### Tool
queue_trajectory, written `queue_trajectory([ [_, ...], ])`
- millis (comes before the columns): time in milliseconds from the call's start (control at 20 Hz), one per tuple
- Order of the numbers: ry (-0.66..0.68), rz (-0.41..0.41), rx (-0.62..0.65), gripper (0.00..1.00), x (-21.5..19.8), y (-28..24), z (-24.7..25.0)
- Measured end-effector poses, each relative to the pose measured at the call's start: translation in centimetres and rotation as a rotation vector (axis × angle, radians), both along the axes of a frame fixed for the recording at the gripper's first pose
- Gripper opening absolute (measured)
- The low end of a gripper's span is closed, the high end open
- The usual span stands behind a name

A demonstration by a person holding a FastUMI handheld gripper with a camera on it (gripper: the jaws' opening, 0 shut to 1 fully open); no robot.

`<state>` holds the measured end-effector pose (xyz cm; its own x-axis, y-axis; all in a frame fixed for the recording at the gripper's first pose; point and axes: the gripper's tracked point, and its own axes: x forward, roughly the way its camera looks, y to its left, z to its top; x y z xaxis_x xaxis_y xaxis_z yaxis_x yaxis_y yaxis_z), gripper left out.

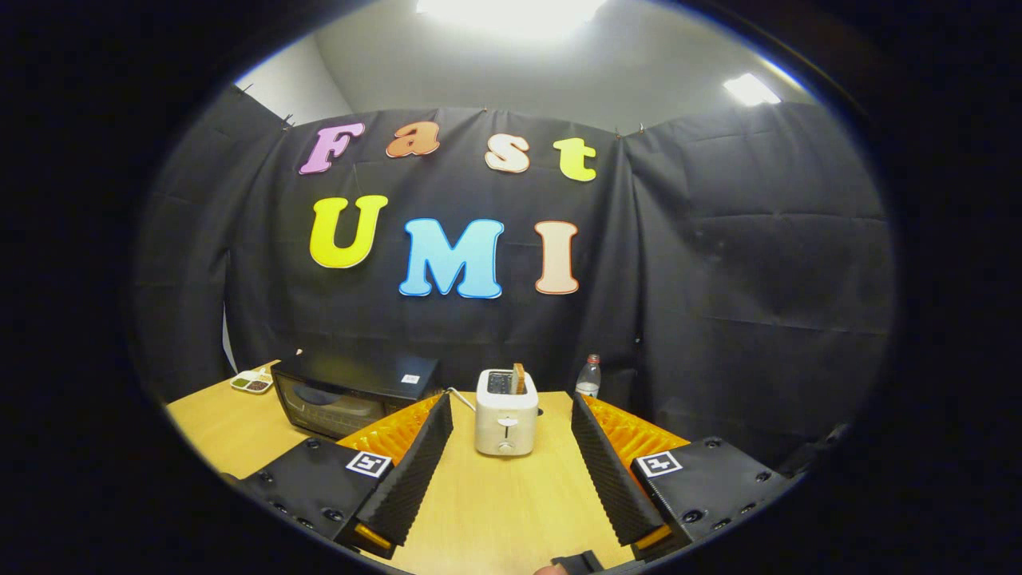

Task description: Open the toaster oven, put the food inside, and close the toaster oven door.

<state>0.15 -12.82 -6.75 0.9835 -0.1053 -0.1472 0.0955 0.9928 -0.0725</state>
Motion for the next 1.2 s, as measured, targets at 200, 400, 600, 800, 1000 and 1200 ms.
queue_trajectory([
  [200, -0.019, -0.017, -0.004, 0.95, 0.1, -4.6, 0.3],
  [400, -0.040, -0.019, 0.003, 0.95, -0.1, -7.3, 0.5],
  [600, -0.041, -0.007, 0.023, 0.95, 0.5, -9.2, 0.9],
  [800, -0.055, 0.010, 0.039, 0.95, 0.9, -9.7, 1.3],
  [1000, -0.066, 0.021, 0.063, 0.95, 1.4, -9.7, 1.8],
  [1200, -0.080, 0.022, 0.067, 0.95, 1.5, -9.4, 2.6],
])
